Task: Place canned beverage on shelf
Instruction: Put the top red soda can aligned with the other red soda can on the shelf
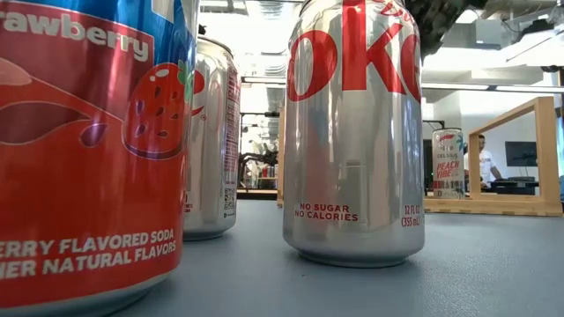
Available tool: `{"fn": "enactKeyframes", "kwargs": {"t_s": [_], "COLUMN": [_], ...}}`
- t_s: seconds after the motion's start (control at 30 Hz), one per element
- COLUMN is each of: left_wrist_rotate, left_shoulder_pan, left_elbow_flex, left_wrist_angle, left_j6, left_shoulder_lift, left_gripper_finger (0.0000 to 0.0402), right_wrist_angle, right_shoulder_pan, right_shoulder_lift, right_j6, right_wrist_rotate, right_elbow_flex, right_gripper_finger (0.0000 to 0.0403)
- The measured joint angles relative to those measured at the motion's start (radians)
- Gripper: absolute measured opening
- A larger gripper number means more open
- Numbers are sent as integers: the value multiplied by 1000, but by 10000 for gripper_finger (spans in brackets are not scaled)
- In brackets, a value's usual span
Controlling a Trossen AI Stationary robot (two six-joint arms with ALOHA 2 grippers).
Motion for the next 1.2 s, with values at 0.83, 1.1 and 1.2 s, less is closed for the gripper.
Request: {"fn": "enactKeyframes", "kwargs": {"t_s": [0.83, 1.1, 1.2], "left_wrist_rotate": [69, 67, 67], "left_shoulder_pan": [-5, -5, -5], "left_elbow_flex": [0, 0, 0], "left_wrist_angle": [-23, -23, -32], "left_j6": [-67, -75, -79], "left_shoulder_lift": [0, 0, 0], "left_gripper_finger": [380, 380, 380], "right_wrist_angle": [282, 239, 200], "right_shoulder_pan": [294, 305, 305], "right_shoulder_lift": [416, 531, 572], "right_j6": [-431, -589, -638], "right_wrist_rotate": [242, 327, 329], "right_elbow_flex": [-38, 65, 87], "right_gripper_finger": [270, 270, 270]}}
